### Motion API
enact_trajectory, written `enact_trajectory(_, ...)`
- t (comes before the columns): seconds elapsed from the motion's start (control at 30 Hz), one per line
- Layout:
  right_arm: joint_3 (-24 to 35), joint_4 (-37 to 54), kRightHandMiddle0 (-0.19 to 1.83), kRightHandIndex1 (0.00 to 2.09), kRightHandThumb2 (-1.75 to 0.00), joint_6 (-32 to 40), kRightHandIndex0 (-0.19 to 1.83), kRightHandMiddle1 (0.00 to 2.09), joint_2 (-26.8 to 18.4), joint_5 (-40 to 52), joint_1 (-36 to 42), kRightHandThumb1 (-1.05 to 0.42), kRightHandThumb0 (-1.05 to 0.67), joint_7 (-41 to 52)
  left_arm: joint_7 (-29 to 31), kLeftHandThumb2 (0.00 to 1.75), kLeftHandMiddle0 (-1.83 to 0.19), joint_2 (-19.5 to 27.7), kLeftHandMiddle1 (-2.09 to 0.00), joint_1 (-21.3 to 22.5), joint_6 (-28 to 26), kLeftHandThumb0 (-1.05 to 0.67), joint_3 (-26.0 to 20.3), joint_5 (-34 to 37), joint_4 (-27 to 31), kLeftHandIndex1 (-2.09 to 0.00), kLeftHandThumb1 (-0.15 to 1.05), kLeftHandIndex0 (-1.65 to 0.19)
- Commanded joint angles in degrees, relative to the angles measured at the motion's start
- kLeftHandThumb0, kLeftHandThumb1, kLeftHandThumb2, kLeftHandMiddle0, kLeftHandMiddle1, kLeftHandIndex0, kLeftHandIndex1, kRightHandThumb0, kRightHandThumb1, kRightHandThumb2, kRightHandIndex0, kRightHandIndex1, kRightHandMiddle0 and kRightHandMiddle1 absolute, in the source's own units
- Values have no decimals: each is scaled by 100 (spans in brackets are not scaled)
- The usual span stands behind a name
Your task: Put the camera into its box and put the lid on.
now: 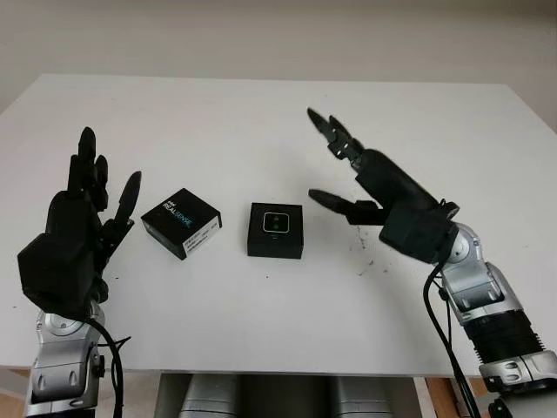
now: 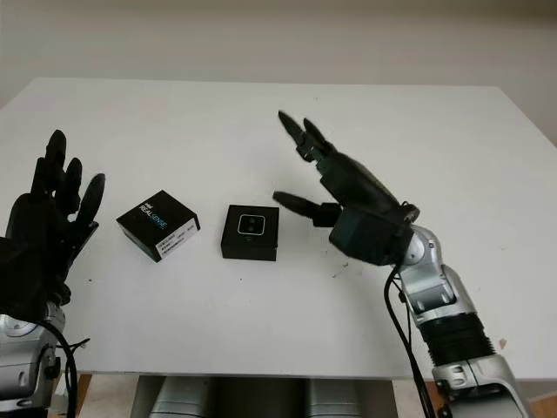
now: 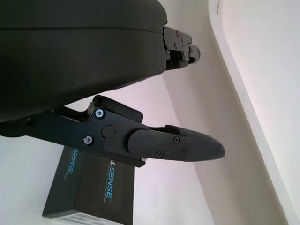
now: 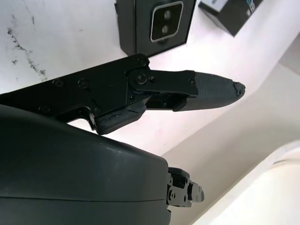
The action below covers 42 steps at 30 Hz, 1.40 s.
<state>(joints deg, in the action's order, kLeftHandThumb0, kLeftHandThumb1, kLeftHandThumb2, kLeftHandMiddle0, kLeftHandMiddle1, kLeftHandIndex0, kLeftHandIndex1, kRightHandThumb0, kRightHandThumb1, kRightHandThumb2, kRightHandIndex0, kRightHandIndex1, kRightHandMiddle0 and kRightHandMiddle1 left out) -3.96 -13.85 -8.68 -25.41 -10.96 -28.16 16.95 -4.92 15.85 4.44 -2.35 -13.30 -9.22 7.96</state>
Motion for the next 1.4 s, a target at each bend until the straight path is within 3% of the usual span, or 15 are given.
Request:
enact_trajectory(0.0,131,198,-13,3,-50,281,-19,4,12,181,-112,-105,-77,112,20,14,-21,208,-7,-15,-131,-64,187,-394,242,-12,105,-10)
enact_trajectory(0.33,426,140,-15,4,-56,1203,-19,4,195,673,-314,-105,-77,155,983,10,-1,877,-2,-14,-1072,-82,755,-1440,839,-2,105,9)
enact_trajectory(0.67,507,120,-15,4,-55,1407,-18,5,316,873,-313,-105,-78,24,1667,11,9,1519,-5,55,-997,-90,1121,-1877,700,-4,105,16)
enact_trajectory(1.07,546,192,-14,5,-53,1385,-18,5,405,951,-224,-105,-78,-53,1422,8,19,1496,-1,348,-1344,-84,1560,-2879,251,-6,105,15)
enact_trajectory(1.37,674,229,-19,0,-57,1616,-19,3,534,1359,-214,-105,-75,90,854,10,19,1459,-1,669,-1530,-85,2059,-3923,-349,-5,105,14)
